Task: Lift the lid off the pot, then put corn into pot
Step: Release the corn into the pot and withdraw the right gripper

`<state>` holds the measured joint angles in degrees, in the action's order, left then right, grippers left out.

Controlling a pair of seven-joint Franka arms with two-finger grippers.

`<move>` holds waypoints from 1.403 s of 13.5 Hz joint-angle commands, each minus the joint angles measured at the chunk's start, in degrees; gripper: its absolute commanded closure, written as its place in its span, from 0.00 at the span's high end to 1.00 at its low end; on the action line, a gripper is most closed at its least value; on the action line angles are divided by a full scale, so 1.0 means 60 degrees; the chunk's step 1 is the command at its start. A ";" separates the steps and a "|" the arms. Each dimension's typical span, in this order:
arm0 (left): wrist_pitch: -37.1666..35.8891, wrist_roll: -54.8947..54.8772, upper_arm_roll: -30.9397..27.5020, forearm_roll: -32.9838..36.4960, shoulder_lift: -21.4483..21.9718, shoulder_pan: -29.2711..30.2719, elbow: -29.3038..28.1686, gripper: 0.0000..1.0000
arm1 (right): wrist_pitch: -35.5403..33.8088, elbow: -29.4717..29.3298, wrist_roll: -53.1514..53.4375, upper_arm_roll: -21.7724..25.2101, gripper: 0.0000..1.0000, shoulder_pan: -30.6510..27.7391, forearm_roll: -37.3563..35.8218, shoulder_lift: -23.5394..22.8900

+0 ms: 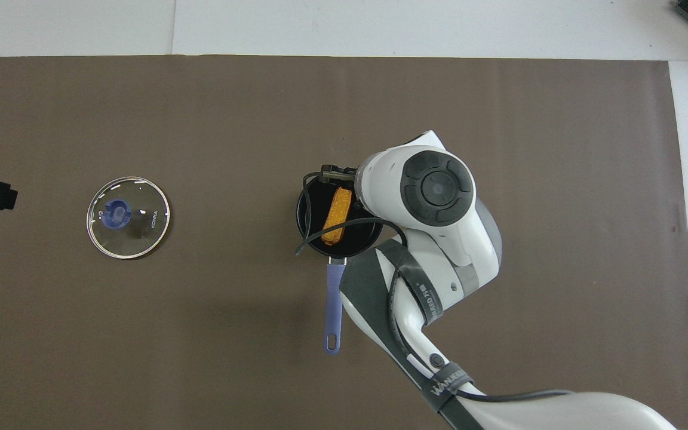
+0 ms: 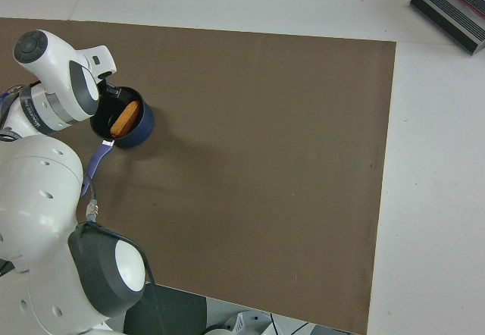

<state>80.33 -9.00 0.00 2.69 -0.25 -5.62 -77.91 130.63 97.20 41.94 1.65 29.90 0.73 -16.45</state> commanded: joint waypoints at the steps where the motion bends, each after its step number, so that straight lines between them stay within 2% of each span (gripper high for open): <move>1: -0.0219 -0.0127 -0.0029 -0.0111 0.0173 0.0058 -0.0082 1.00 | -0.0864 0.0192 -0.0616 -0.0040 1.00 -0.0792 0.0127 0.0864; 3: -0.0293 -0.0068 -0.0029 -0.0096 0.0173 0.0043 -0.0082 1.00 | -0.1612 0.0177 -0.1243 -0.0011 1.00 -0.1363 0.0054 0.1347; 8: -0.0293 -0.0068 -0.0029 -0.0096 0.0173 0.0058 -0.0082 1.00 | -0.4129 0.0192 -0.4582 0.0019 1.00 -0.2770 0.0068 0.2329; 12: -0.0293 -0.0068 -0.0043 -0.0082 0.0173 0.0058 -0.0082 1.00 | -0.6094 0.0294 -0.6182 0.0019 1.00 -0.3677 0.0068 0.2608; 15: -0.0293 -0.0068 -0.0029 -0.0082 0.0173 0.0058 -0.0082 1.00 | -0.6288 0.0454 -0.7250 0.0019 1.00 -0.4497 0.0068 0.2682; 17: -0.0293 -0.0068 -0.0029 -0.0096 0.0173 0.0058 -0.0082 1.00 | -0.6230 0.0296 -0.7195 0.0033 1.00 -0.4880 0.0068 0.2755; 19: -0.0293 -0.0068 -0.0029 -0.0082 0.0188 0.0058 -0.0082 1.00 | -0.6098 0.0148 -0.6773 0.0048 1.00 -0.4867 0.0010 0.3033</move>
<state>79.14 -9.01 -0.11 2.69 -0.04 -5.61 -77.91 93.42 97.64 -0.07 2.45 1.03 0.70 -1.05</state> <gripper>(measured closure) 0.000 0.000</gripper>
